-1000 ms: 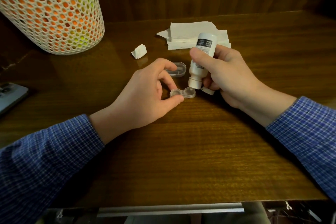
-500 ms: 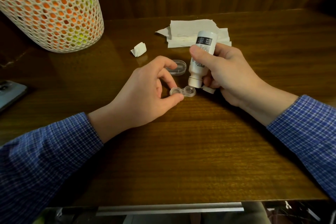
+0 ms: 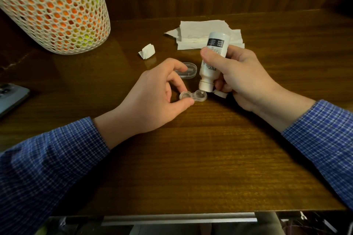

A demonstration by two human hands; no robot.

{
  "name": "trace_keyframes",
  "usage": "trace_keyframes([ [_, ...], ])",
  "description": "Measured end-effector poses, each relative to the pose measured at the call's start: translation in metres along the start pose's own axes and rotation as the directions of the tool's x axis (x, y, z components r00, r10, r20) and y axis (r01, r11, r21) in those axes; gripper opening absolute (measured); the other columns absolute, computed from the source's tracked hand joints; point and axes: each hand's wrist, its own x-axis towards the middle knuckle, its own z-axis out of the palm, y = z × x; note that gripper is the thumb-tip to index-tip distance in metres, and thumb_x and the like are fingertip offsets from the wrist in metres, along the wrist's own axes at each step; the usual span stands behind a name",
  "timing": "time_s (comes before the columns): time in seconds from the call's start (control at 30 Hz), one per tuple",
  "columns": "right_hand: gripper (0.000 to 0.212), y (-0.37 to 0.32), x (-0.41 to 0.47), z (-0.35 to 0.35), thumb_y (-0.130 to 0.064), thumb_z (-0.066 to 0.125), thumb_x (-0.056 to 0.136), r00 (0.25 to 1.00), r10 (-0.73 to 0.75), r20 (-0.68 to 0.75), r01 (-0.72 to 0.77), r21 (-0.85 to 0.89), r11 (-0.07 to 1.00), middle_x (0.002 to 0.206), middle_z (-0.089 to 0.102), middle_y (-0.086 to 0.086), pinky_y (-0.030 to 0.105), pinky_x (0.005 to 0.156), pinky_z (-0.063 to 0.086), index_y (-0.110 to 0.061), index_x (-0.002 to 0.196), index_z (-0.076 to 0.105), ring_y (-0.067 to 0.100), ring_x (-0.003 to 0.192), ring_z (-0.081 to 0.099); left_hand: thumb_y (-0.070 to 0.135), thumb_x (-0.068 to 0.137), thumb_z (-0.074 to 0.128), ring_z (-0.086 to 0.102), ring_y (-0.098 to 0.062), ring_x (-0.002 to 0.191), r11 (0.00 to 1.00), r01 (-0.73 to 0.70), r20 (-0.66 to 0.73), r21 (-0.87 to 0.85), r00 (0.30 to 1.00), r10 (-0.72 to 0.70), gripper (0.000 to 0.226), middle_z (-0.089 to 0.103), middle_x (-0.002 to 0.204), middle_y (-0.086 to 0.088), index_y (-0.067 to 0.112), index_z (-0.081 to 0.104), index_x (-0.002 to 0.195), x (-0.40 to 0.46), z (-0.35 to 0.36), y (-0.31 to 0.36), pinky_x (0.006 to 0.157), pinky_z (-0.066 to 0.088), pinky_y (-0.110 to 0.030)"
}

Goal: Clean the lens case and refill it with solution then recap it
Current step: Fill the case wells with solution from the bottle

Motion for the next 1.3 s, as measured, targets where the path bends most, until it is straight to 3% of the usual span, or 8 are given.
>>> trace_keyframes([
  [0.5,0.025,-0.0009,0.0058,-0.0004,-0.043,0.072,0.094,0.989,0.134,-0.06,-0.127,0.1,0.987,0.063,0.068,-0.006,0.018,0.037,0.039,-0.019,0.097,0.068,0.005,0.041,0.053,0.031,0.083,0.085,0.064,-0.013,0.055,0.997,0.064,-0.025,-0.032,0.998,-0.065,0.065,0.075,0.092,0.013,0.018,0.052,0.138,-0.0002,-0.0014,0.0014,0.054,0.05,-0.014],
  [0.8,0.025,-0.0012,0.0055,-0.0005,-0.046,0.07,0.094,0.989,0.14,-0.042,-0.137,0.051,0.989,0.084,0.07,-0.003,0.016,0.039,0.039,-0.025,0.107,0.067,0.003,0.044,0.054,0.029,0.082,0.086,0.063,-0.012,0.056,0.999,0.033,-0.01,-0.006,0.999,-0.033,0.067,0.073,0.092,0.012,0.017,0.051,0.138,-0.0005,0.0006,0.0007,0.052,0.05,-0.014],
  [1.3,0.019,-0.001,0.0048,-0.0004,-0.043,0.071,0.094,0.993,0.113,-0.024,-0.112,0.037,0.993,0.084,0.07,-0.003,0.015,0.038,0.038,-0.025,0.102,0.067,0.003,0.045,0.053,0.029,0.082,0.085,0.063,-0.012,0.055,1.0,0.02,-0.006,0.002,1.0,-0.02,0.066,0.073,0.092,0.012,0.016,0.052,0.138,-0.0004,0.0,0.0009,0.052,0.048,-0.014],
])
